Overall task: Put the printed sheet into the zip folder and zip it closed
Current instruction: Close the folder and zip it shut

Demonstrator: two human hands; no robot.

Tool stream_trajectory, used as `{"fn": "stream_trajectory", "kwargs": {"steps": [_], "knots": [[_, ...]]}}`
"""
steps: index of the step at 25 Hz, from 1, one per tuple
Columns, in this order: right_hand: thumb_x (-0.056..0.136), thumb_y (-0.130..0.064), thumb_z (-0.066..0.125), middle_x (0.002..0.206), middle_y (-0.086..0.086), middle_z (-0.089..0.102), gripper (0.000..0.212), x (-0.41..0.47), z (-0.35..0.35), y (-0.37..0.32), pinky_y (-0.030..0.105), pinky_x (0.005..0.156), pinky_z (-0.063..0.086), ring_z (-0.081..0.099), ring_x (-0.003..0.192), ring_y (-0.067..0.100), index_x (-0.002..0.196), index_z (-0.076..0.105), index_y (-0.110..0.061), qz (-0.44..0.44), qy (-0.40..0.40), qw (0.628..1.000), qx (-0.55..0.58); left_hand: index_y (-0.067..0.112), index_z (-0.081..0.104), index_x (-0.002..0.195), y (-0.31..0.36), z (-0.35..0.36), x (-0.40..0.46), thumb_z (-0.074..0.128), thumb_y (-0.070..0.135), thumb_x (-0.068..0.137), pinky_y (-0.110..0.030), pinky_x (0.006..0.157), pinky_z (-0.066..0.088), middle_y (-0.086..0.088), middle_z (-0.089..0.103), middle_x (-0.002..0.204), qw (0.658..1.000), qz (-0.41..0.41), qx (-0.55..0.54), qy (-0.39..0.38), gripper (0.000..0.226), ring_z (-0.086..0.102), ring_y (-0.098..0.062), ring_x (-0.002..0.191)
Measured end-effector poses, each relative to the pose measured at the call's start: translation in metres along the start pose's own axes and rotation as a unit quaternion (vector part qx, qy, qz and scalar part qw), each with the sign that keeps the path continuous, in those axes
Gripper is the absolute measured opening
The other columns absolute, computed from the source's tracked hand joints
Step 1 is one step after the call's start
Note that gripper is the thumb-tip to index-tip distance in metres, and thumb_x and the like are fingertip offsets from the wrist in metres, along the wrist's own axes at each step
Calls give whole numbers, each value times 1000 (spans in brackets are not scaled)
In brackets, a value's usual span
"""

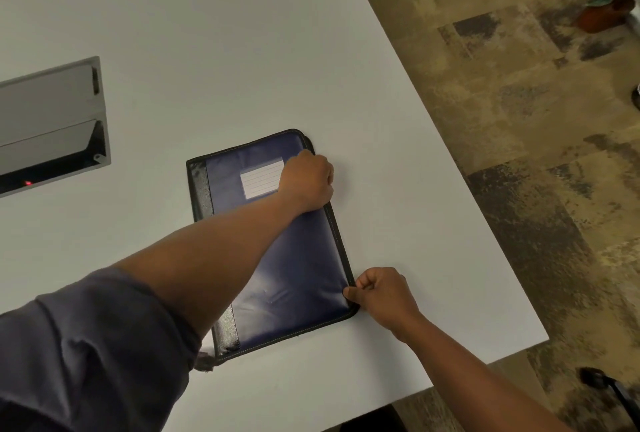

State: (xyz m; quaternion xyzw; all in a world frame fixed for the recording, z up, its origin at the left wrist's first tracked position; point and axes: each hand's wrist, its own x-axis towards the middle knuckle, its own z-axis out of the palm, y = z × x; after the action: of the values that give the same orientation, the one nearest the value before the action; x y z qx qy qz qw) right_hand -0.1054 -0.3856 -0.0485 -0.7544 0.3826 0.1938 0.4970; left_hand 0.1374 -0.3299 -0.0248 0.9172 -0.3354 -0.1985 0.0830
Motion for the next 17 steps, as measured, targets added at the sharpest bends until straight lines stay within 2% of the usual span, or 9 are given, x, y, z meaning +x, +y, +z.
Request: {"fn": "stream_trajectory", "kwargs": {"steps": [5, 7, 9, 11, 12, 14, 17], "knots": [[75, -26, 83, 67, 7, 72, 23, 7, -8, -5, 35, 64, 59, 66, 60, 22, 68, 70, -10, 16, -40, 999, -28, 20, 70, 77, -17, -14, 26, 59, 14, 75, -32, 70, 39, -2, 66, 81, 999, -3, 12, 50, 13, 57, -28, 98], [75, -23, 83, 67, 8, 72, 23, 13, -13, -11, 31, 62, 58, 66, 56, 19, 71, 69, -6, 27, -77, 996, -31, 21, 69, 71, -25, -21, 37, 59, 15, 74, -31, 68, 41, -1, 67, 78, 998, -16, -5, 54, 11, 59, -27, 93], [74, -19, 83, 65, 8, 71, 21, 20, -22, -19, 29, 61, 57, 65, 54, 13, 72, 69, -4, 47, -137, 988, -48, 24, 59, 61, -32, -28, 47, 58, 17, 70, -32, 77, 47, 0, 71, 82, 998, -19, -25, 47, 12, 62, -28, 91], [71, -21, 83, 63, 5, 70, 19, 29, -29, -31, 31, 62, 58, 64, 54, 11, 67, 68, -9, 55, -182, 978, -85, 27, 58, 59, -36, -33, 55, 59, 17, 70, -37, 92, 48, 2, 72, 101, 998, -19, -57, 33, 15, 64, -26, 97], [69, -24, 84, 61, 0, 69, 21, 36, -31, -39, 31, 60, 56, 62, 54, 9, 65, 67, -13, 46, -179, 978, -102, 26, 63, 63, -38, -35, 58, 61, 15, 72, -36, 90, 48, 3, 71, 106, 997, -23, -69, 20, 14, 65, -24, 98], [68, -33, 86, 60, -7, 66, 26, 52, -33, -57, 25, 55, 49, 58, 54, 5, 66, 68, -14, 2, -115, 989, -96, 24, 67, 70, -42, -37, 62, 63, 14, 75, -30, 76, 48, 5, 71, 102, 996, -32, -78, -8, 12, 66, -22, 93], [73, -31, 85, 68, -4, 71, 18, 90, -28, -94, 26, 63, 53, 62, 62, 7, 72, 73, -18, -43, -21, 998, 34, 27, 68, 72, -47, -38, 69, 65, 18, 74, -27, 65, 47, 8, 72, 89, 995, -50, -79, -29, 10, 66, -20, 88]]}}
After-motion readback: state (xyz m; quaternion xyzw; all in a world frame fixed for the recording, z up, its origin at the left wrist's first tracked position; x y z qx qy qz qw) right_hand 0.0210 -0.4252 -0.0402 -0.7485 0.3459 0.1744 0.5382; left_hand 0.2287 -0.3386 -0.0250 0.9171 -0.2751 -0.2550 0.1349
